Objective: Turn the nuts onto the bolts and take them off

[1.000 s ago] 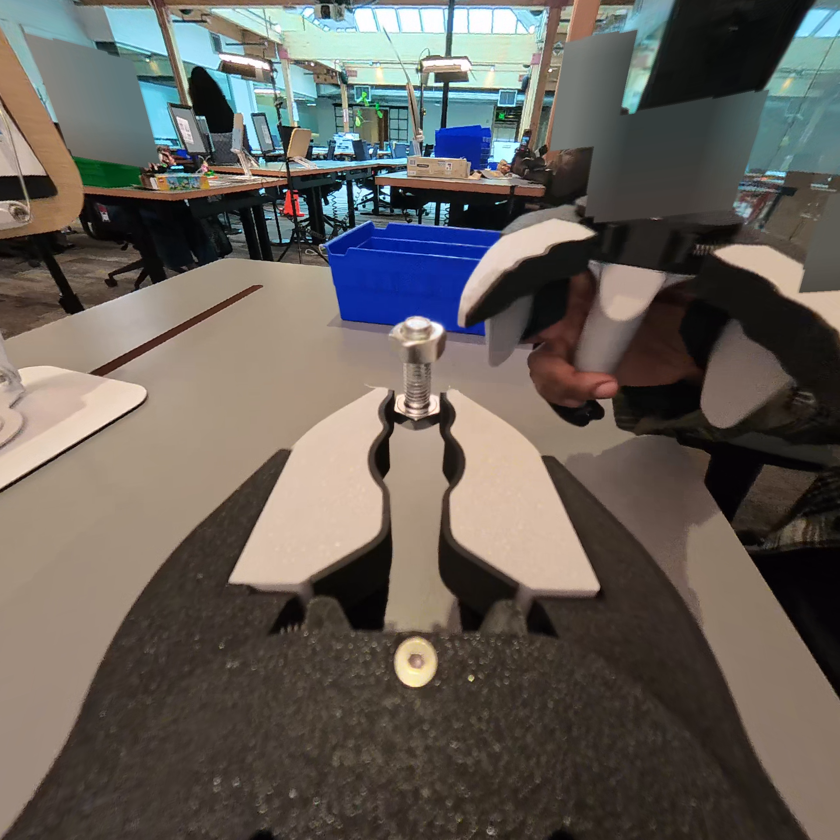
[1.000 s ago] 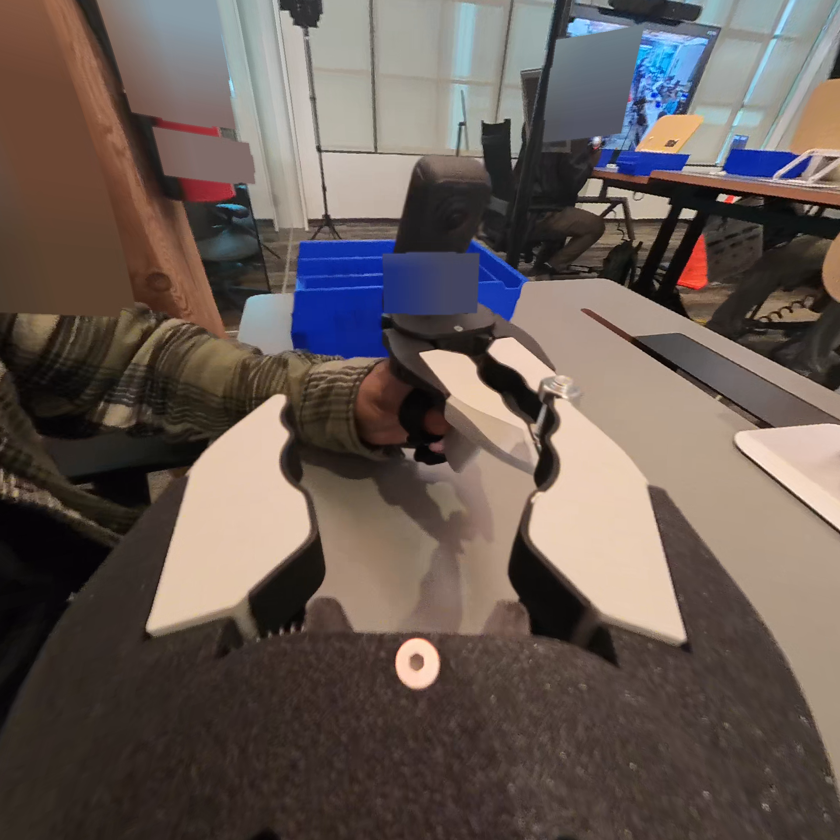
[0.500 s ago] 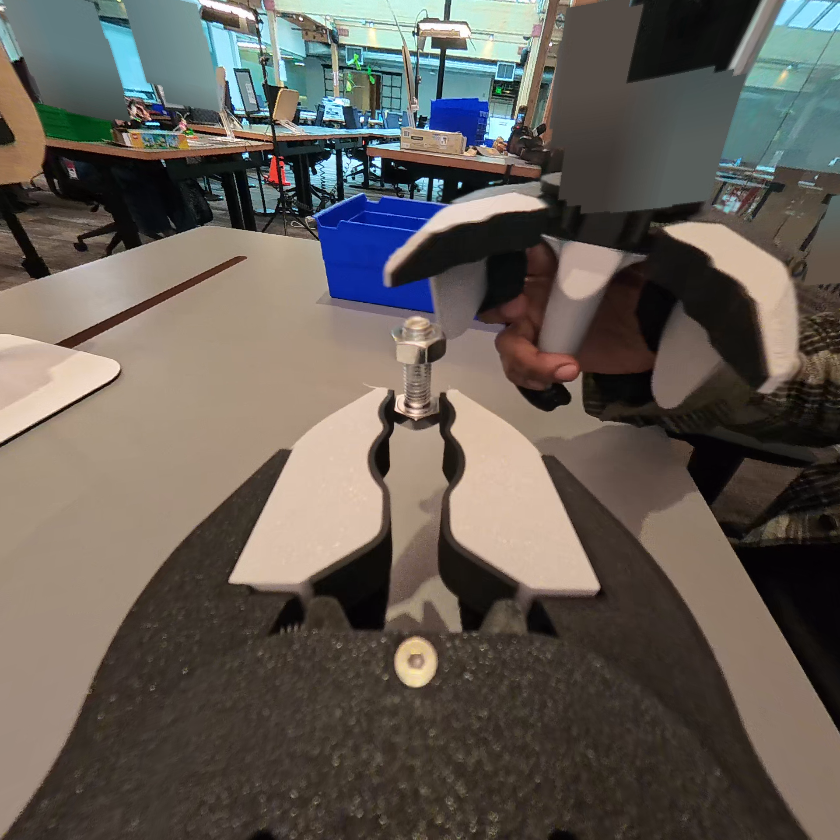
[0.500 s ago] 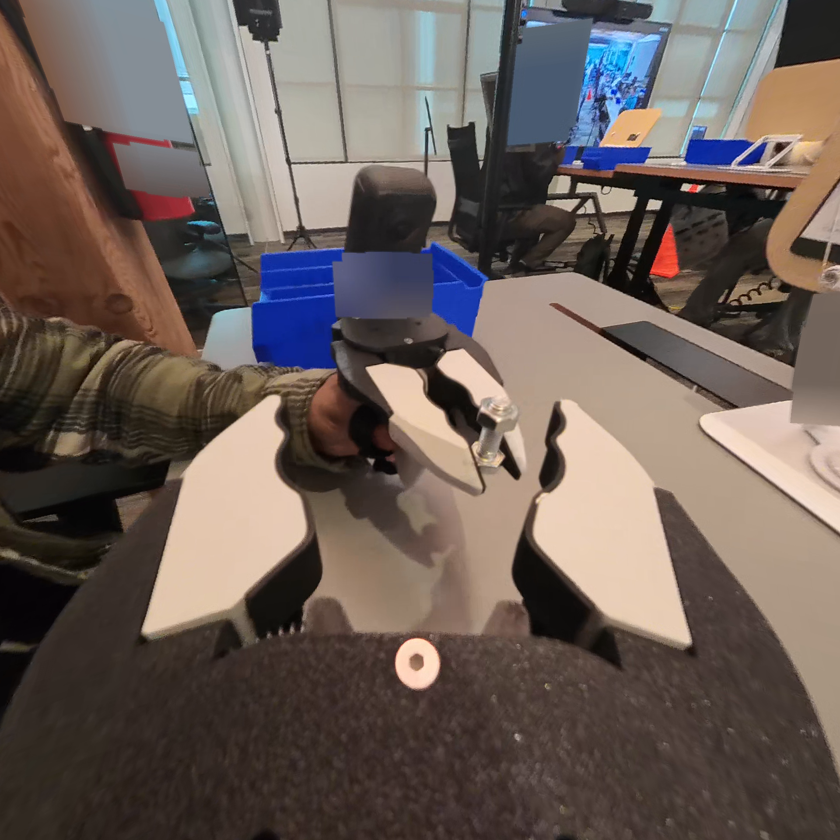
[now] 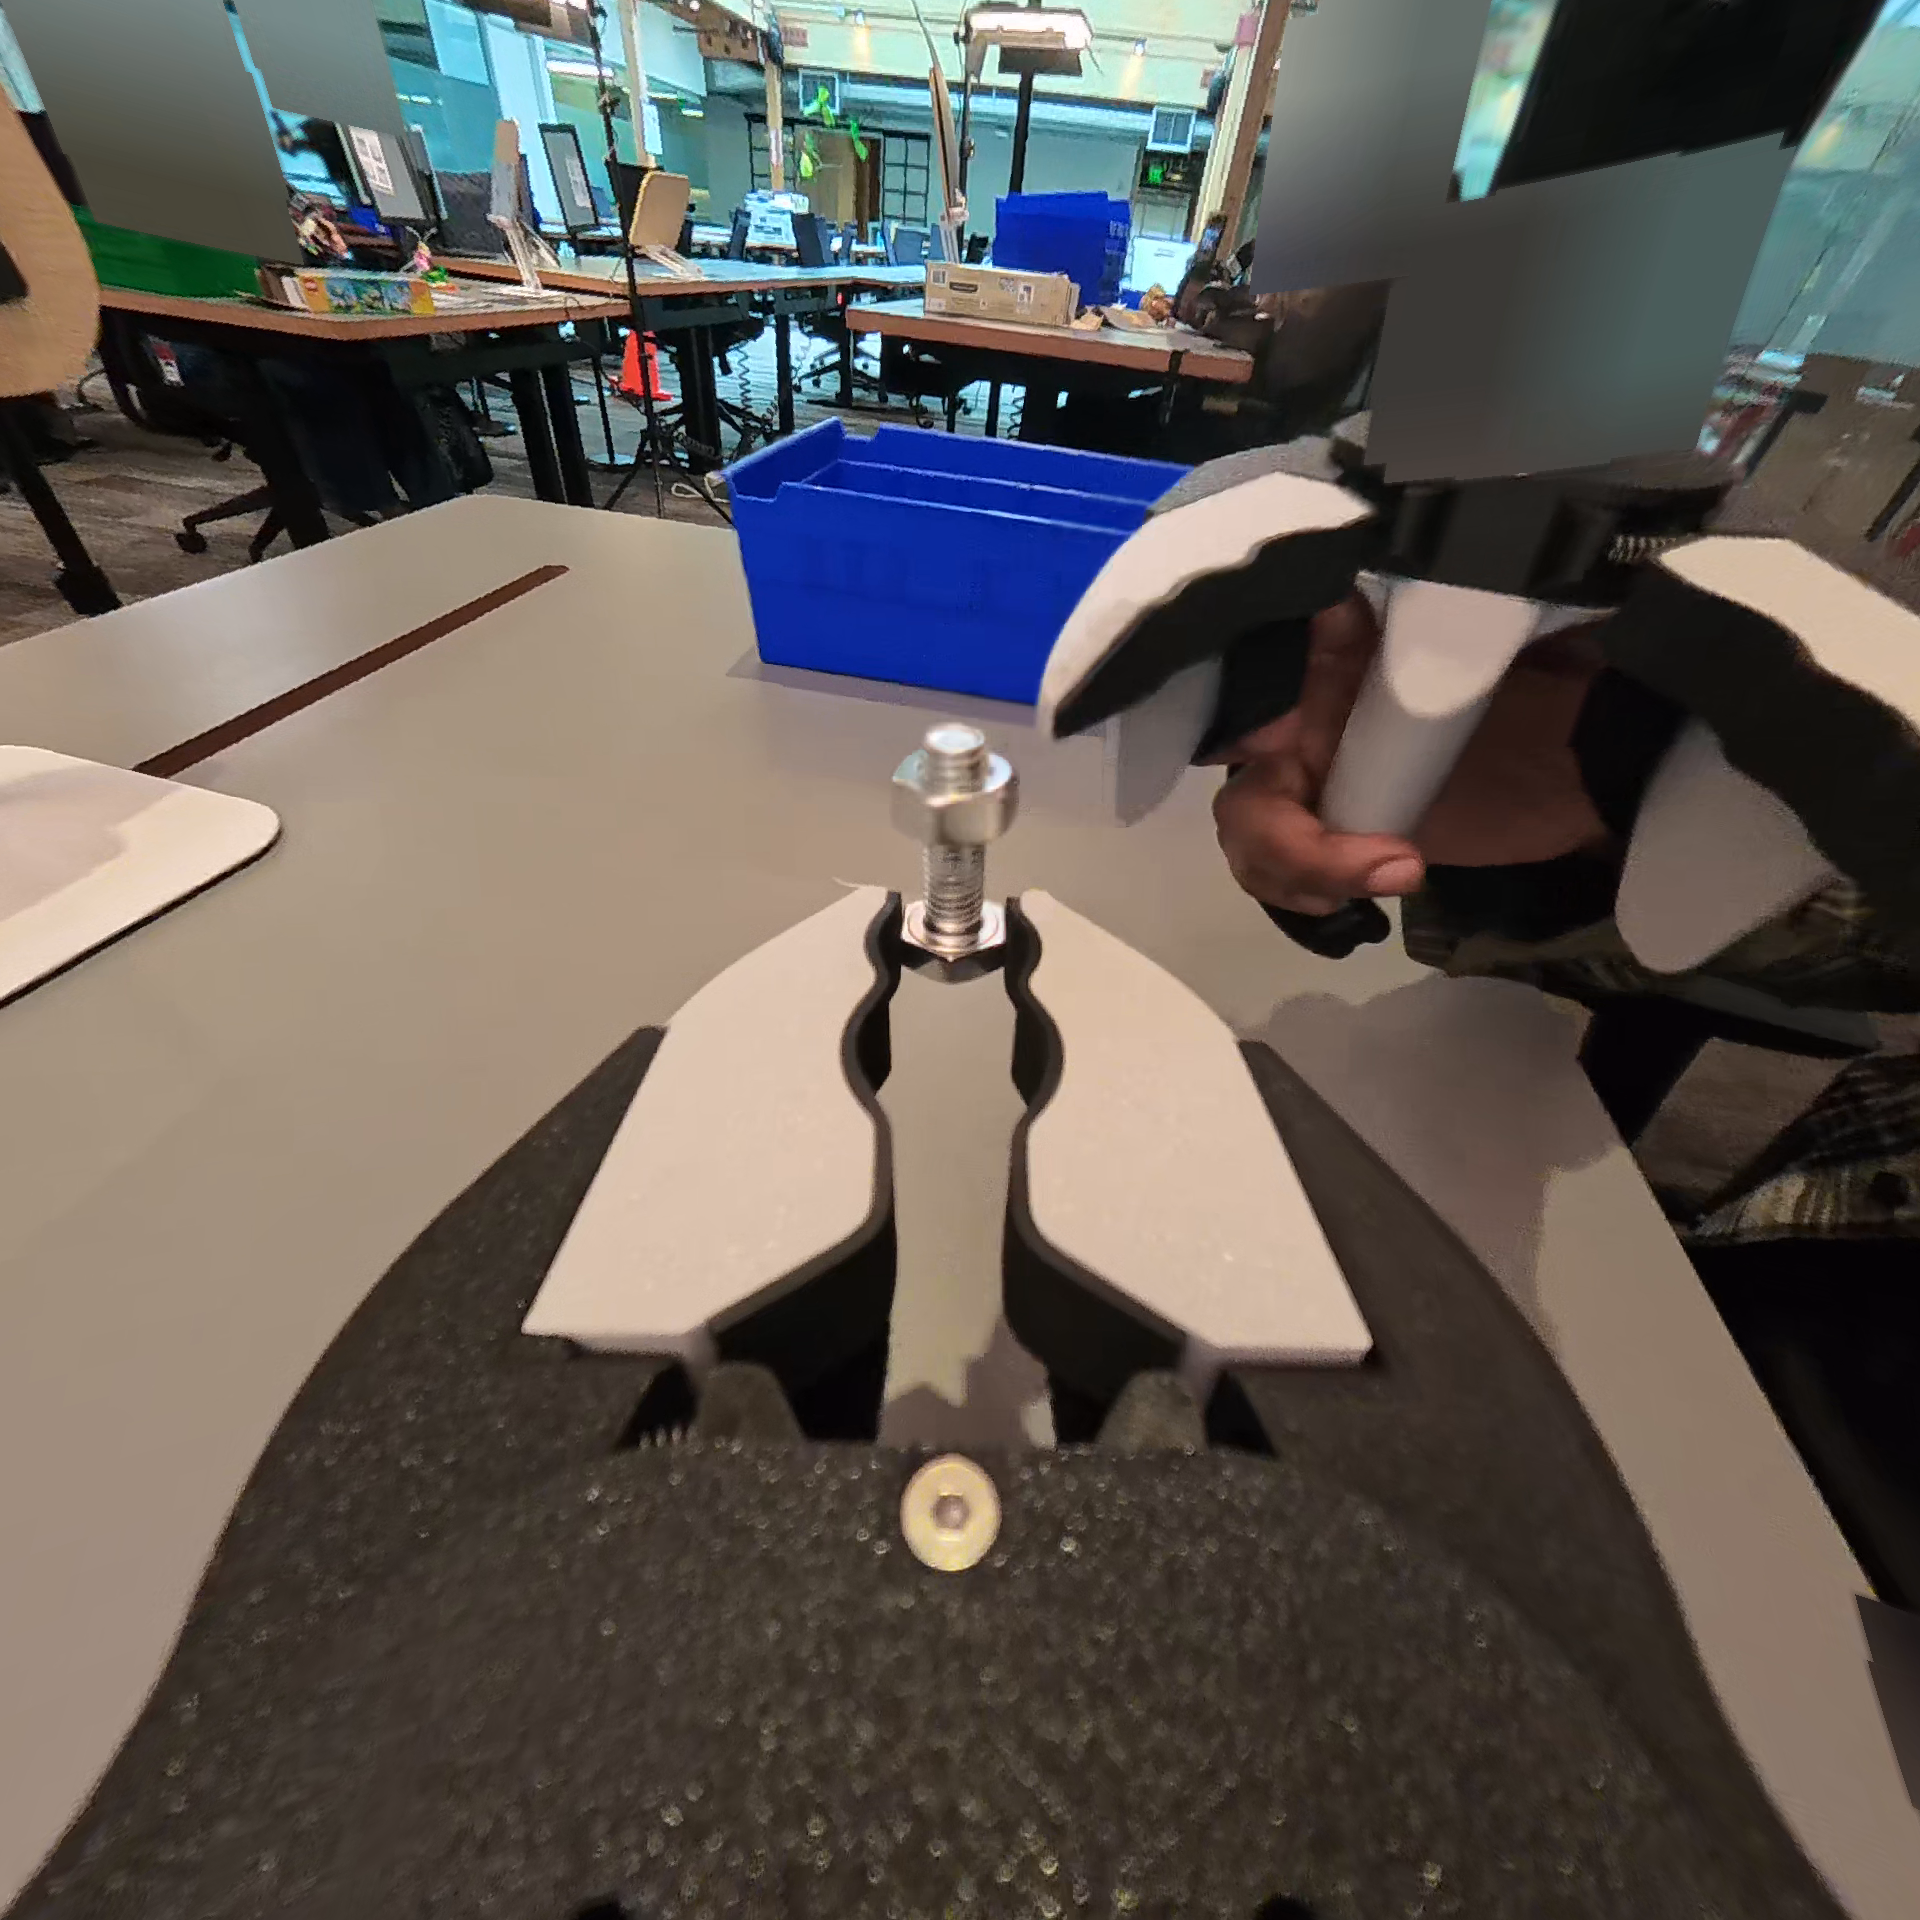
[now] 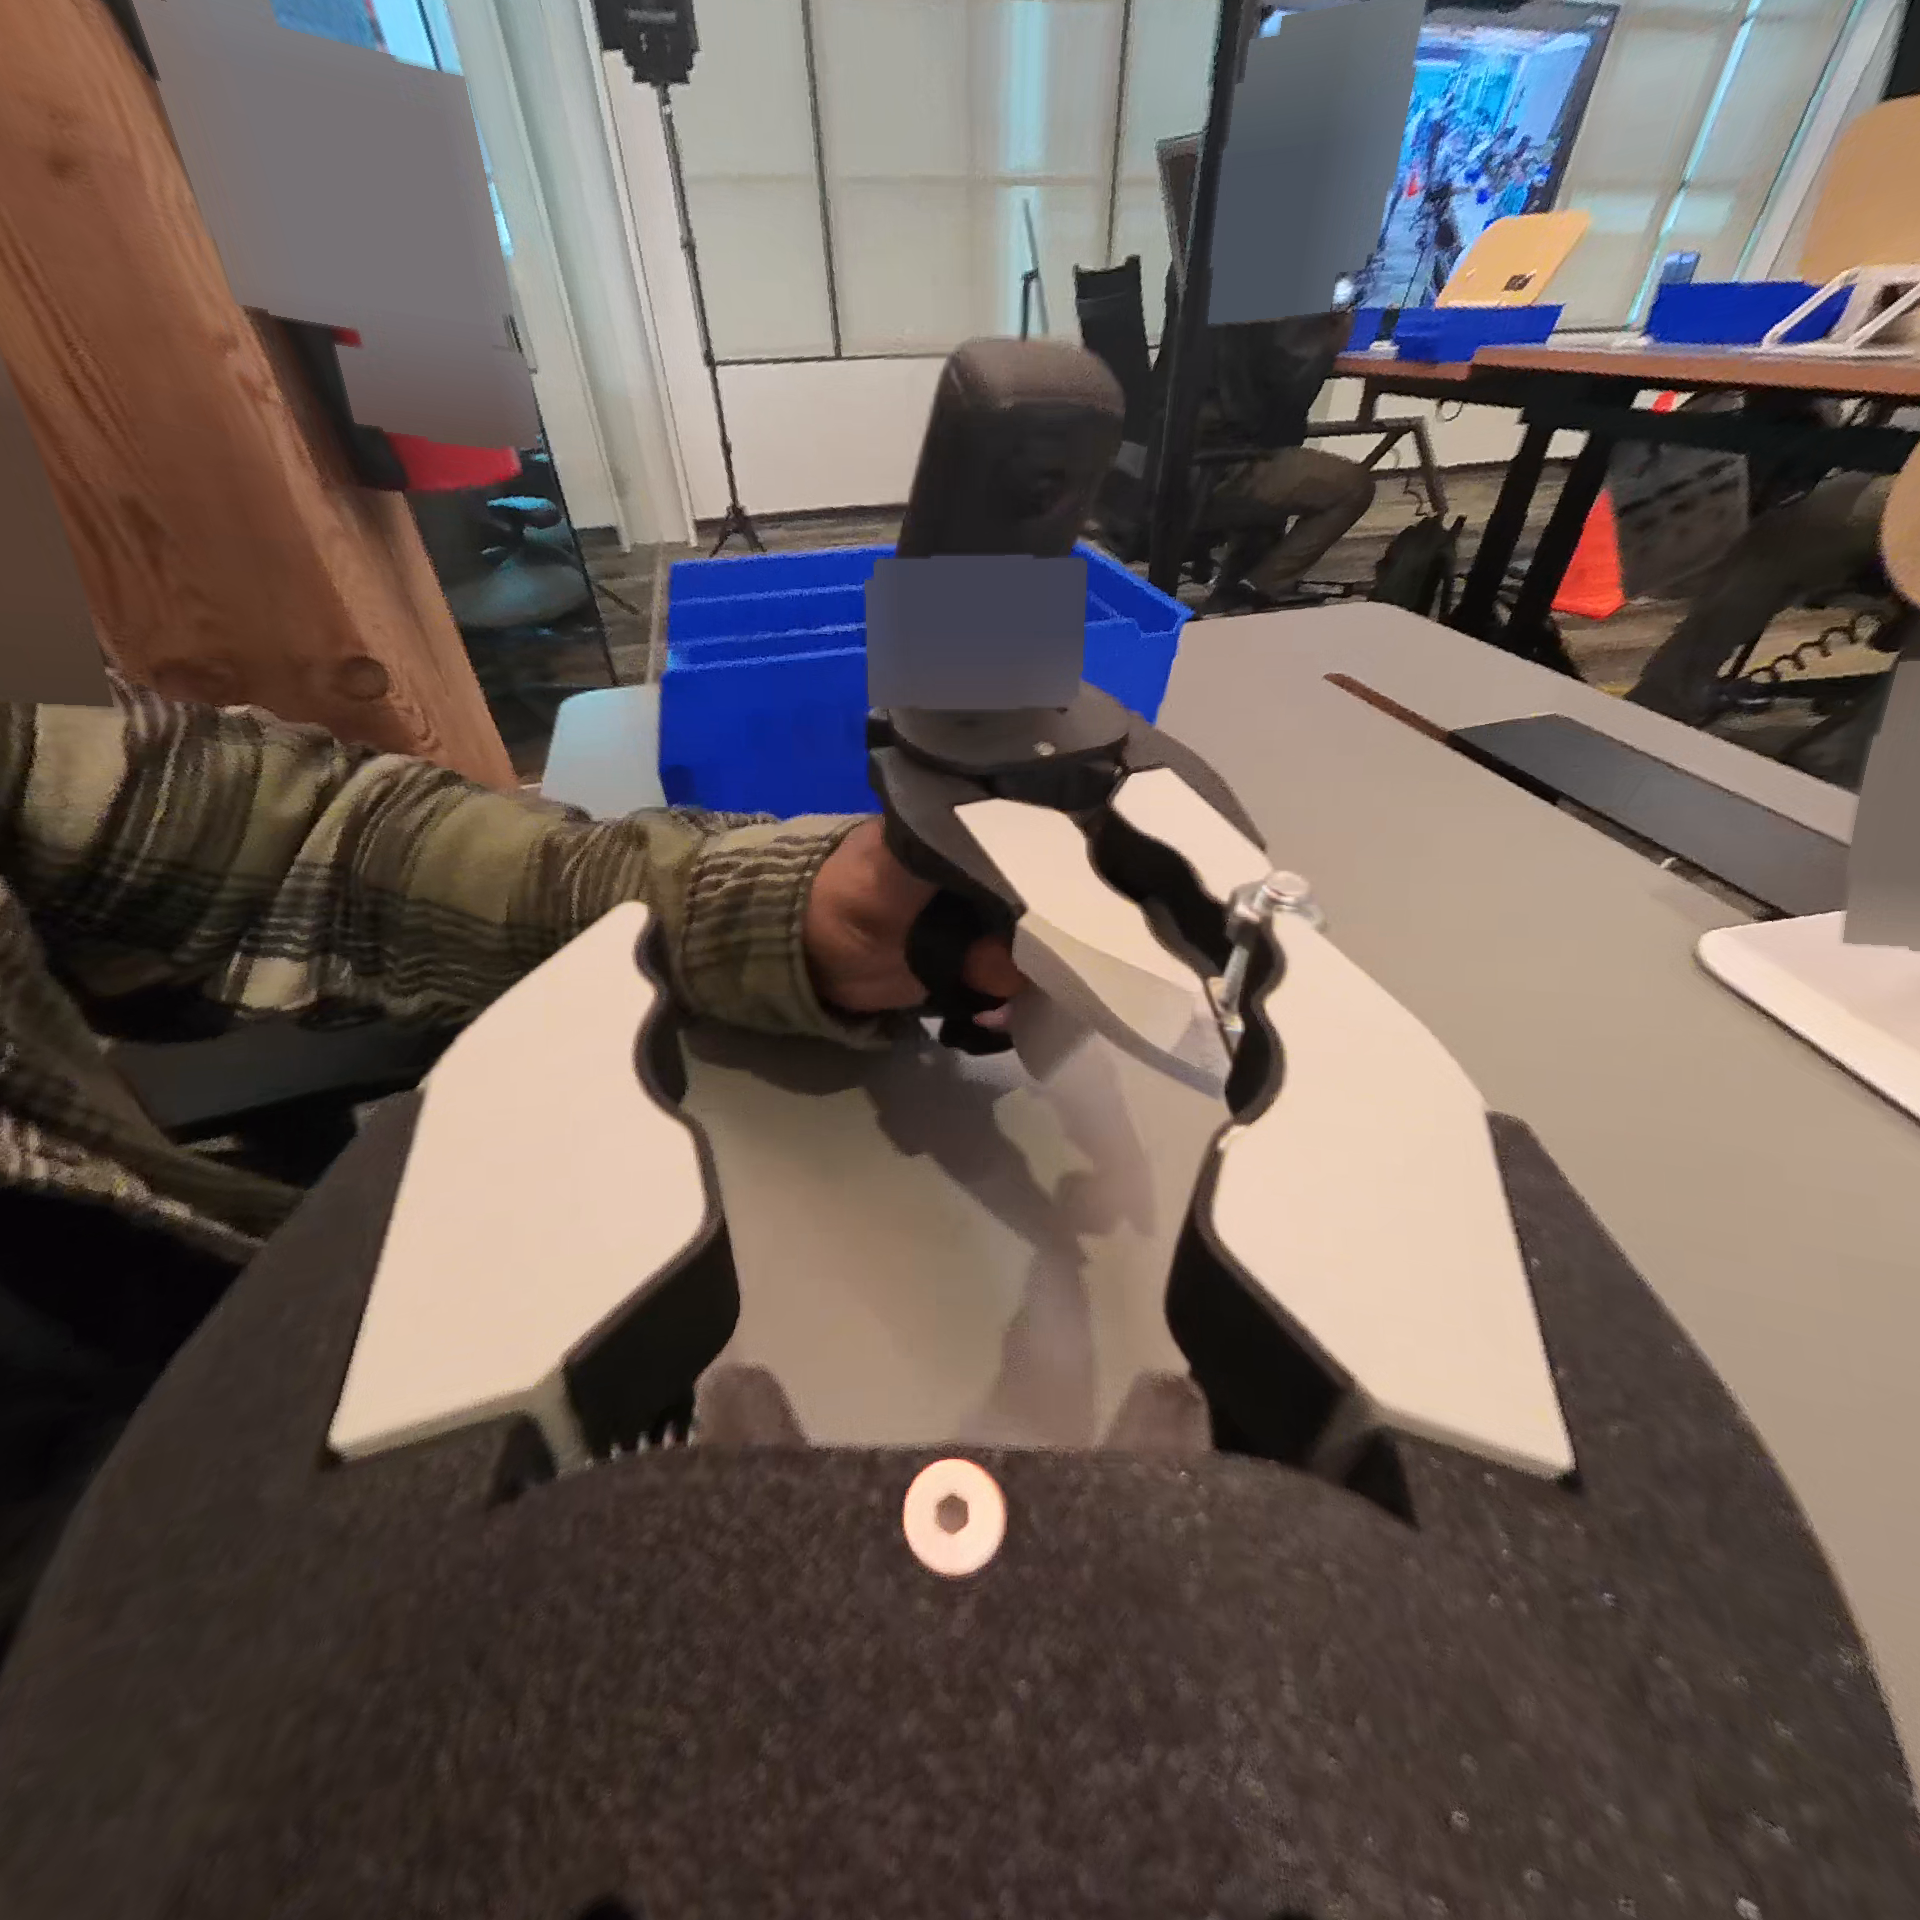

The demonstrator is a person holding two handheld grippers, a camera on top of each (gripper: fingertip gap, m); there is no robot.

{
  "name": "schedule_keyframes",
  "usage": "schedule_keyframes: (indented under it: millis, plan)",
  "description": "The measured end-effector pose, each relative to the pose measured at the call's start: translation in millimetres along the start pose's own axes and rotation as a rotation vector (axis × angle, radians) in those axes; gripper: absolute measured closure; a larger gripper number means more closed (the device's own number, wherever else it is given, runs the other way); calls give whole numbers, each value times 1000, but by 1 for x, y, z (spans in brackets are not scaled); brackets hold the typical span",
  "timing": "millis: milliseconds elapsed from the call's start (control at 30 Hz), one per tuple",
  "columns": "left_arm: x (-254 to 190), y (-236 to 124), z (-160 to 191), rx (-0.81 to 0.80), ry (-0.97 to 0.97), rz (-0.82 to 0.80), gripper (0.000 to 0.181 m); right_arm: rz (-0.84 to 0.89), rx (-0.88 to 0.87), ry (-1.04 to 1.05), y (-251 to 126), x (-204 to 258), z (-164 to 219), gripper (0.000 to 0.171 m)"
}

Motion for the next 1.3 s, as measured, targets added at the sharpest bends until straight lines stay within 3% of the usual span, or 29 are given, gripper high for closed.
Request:
schedule_keyframes:
  millis: [133, 267, 300, 533, 767, 833, 1133, 1300]
  plan:
    - [-1, 1, 0, -21, -17, 36, 163, 56, -18, -12, 4, -18, -6, 64]
    - [-1, -1, -2, -18, -9, 22, 163, -18, 23, 38, 9, -7, 5, 62]
    - [0, -2, -2, -17, -10, 12, 163, -27, 28, 7, 4, -1, 4, 72]
    - [-2, 2, 0, -2, -3, 29, 163, 33, -7, -35, -10, -20, -13, 85]
    - [-2, 1, -1, -12, -4, 35, 163, -57, 68, 46, 4, -20, 1, 74]
    - [-2, 1, -1, -14, -5, 42, 163, -19, 56, -12, -2, -19, -4, 79]
    - [-11, 6, -2, 0, 36, 106, 163, -86, 50, -6, -4, -46, -15, 136]
    - [-12, 7, -1, -1, 36, 125, 163, -80, 81, 14, -1, -49, -9, 135]
Point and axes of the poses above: each gripper's, where its closed fingertips meet, y out along the fingers, z out of its underside, x = y × z across the jaws, the point moved 10 cm from there along -y, back along the fingers, and after that the axes turned 6 degrees about -x, right-handed, at the moved point
